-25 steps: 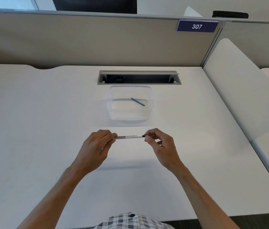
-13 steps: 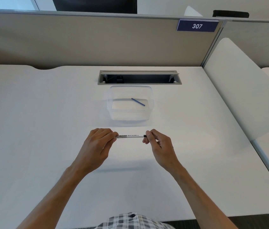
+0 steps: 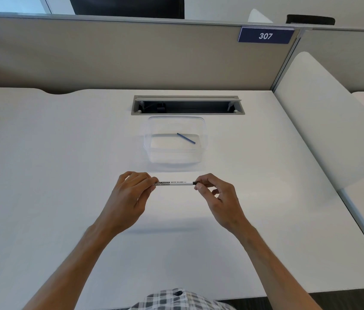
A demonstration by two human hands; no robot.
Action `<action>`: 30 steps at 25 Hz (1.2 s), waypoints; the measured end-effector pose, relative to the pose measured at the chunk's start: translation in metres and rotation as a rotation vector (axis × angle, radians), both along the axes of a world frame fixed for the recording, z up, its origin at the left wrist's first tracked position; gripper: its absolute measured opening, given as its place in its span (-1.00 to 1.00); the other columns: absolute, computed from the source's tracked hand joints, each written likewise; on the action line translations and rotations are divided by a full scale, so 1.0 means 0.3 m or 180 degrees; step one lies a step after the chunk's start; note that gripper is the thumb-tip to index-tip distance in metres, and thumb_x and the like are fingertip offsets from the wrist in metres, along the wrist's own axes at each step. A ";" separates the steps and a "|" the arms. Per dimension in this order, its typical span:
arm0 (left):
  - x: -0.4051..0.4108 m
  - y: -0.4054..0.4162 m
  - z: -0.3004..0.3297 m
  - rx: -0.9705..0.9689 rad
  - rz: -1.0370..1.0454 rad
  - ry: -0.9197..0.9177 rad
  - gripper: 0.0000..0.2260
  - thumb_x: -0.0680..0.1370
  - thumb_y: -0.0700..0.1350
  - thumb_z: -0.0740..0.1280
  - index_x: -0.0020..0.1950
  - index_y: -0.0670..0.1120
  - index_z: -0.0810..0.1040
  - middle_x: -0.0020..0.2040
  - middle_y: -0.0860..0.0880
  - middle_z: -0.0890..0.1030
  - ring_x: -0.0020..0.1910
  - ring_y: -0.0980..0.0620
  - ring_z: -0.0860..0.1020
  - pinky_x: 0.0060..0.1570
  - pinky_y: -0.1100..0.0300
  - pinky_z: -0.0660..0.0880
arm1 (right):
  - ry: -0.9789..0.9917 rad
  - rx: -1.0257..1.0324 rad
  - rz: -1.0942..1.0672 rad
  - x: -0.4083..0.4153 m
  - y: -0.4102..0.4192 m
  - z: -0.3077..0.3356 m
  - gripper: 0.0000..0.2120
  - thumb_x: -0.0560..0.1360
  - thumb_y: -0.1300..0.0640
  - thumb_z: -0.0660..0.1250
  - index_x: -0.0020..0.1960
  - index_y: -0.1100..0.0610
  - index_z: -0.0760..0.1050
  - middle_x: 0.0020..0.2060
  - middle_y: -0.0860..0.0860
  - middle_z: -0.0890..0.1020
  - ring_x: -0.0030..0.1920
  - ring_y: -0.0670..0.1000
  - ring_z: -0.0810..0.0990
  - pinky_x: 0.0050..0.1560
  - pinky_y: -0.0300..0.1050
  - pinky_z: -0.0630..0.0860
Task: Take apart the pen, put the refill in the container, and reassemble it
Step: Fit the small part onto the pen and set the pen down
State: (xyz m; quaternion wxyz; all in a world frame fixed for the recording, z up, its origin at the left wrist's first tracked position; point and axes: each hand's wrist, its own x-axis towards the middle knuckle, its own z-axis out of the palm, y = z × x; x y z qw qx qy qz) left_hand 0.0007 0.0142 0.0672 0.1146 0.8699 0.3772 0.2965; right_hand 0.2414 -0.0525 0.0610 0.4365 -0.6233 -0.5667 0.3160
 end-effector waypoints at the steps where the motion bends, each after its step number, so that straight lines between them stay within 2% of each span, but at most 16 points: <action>1: 0.001 0.000 0.000 -0.0002 -0.0004 -0.0010 -0.86 0.57 -0.21 0.25 0.06 -0.12 0.59 -0.11 0.01 0.60 -0.12 -0.03 0.52 0.12 0.15 0.34 | -0.0030 0.0023 0.0003 0.000 -0.001 0.001 -0.88 0.57 0.03 0.27 -0.13 -0.05 0.53 -0.17 -0.17 0.66 -0.09 -0.12 0.59 -0.30 -0.38 0.36; 7: 0.009 -0.011 0.000 0.0015 -0.0036 -0.0074 -0.85 0.58 -0.21 0.25 0.07 -0.12 0.59 -0.09 0.02 0.60 -0.08 0.01 0.52 0.15 0.08 0.37 | -0.0010 -0.0102 -0.0082 -0.021 0.000 0.007 -0.73 0.62 -0.02 0.17 -0.20 0.00 0.51 -0.23 -0.19 0.66 -0.14 -0.13 0.59 -0.25 -0.38 0.35; 11: 0.007 -0.008 0.005 0.0048 -0.0034 -0.0128 -0.86 0.58 -0.22 0.26 0.07 -0.10 0.58 -0.09 0.04 0.58 -0.10 0.04 0.49 0.17 0.07 0.36 | 0.0078 -0.0037 -0.0153 -0.032 0.004 0.016 -0.60 0.63 -0.08 0.14 -0.28 0.06 0.52 -0.38 -0.21 0.55 -0.33 -0.17 0.47 -0.30 -0.40 0.33; 13: 0.009 -0.006 0.008 0.0045 -0.0036 -0.0136 -0.86 0.57 -0.22 0.26 0.07 -0.10 0.58 -0.09 0.04 0.58 -0.11 0.04 0.49 0.17 0.07 0.36 | 0.0131 -0.0034 -0.0199 -0.034 0.008 0.016 -0.58 0.61 -0.13 0.14 -0.29 0.07 0.52 -0.38 -0.21 0.55 -0.37 -0.12 0.46 -0.31 -0.36 0.31; 16: 0.008 -0.004 0.009 0.0026 -0.0023 -0.0125 -0.86 0.58 -0.22 0.26 0.08 -0.10 0.58 -0.09 0.03 0.58 -0.10 0.03 0.49 0.18 0.04 0.37 | 0.0112 -0.0018 -0.0165 -0.035 0.009 0.019 -0.70 0.57 -0.17 0.20 -0.19 0.00 0.49 -0.23 -0.16 0.65 -0.23 0.04 0.57 -0.27 -0.24 0.34; 18: 0.004 -0.002 0.009 0.0017 0.0010 -0.0117 -0.85 0.58 -0.20 0.25 0.08 -0.09 0.58 -0.08 0.04 0.59 -0.08 0.04 0.50 0.24 0.01 0.34 | 0.0080 0.0072 -0.0080 -0.028 0.007 0.021 -0.82 0.56 -0.11 0.24 -0.13 -0.04 0.47 -0.17 -0.15 0.64 -0.11 -0.07 0.59 -0.25 -0.28 0.38; 20: 0.004 -0.002 0.008 0.0015 0.0035 -0.0108 -0.85 0.58 -0.19 0.24 0.08 -0.08 0.58 -0.07 0.05 0.59 -0.05 0.05 0.53 0.30 0.01 0.30 | -0.0015 0.0104 -0.0017 -0.021 0.005 0.020 -0.89 0.56 -0.05 0.26 -0.11 -0.06 0.47 -0.16 -0.17 0.63 -0.08 -0.10 0.58 -0.20 -0.23 0.40; 22: 0.003 -0.003 0.007 0.0016 0.0060 -0.0103 -0.84 0.58 -0.19 0.24 0.08 -0.09 0.59 -0.06 0.05 0.60 -0.04 0.05 0.53 0.33 0.00 0.28 | -0.0073 0.0091 0.0019 -0.021 0.007 0.015 -0.89 0.57 -0.03 0.24 -0.11 -0.07 0.46 -0.17 -0.18 0.63 -0.09 -0.09 0.58 -0.18 -0.20 0.40; 27: -0.002 -0.007 0.008 0.0010 0.0084 -0.0217 -0.84 0.58 -0.20 0.24 0.07 -0.09 0.59 -0.06 0.04 0.59 -0.03 0.08 0.52 0.33 0.04 0.27 | -0.0124 0.0091 0.0005 -0.034 0.010 0.014 -0.82 0.59 -0.03 0.19 -0.15 -0.06 0.47 -0.20 -0.17 0.64 -0.07 -0.08 0.61 -0.22 -0.26 0.41; 30: 0.003 -0.014 0.012 0.0044 0.0067 -0.0264 -0.84 0.58 -0.19 0.23 0.07 -0.09 0.59 -0.06 0.05 0.58 -0.02 0.10 0.50 0.34 0.03 0.26 | -0.0127 0.0072 -0.0088 -0.040 0.015 0.015 -0.71 0.61 -0.09 0.15 -0.21 -0.01 0.48 -0.24 -0.17 0.65 -0.20 -0.09 0.56 -0.29 -0.31 0.35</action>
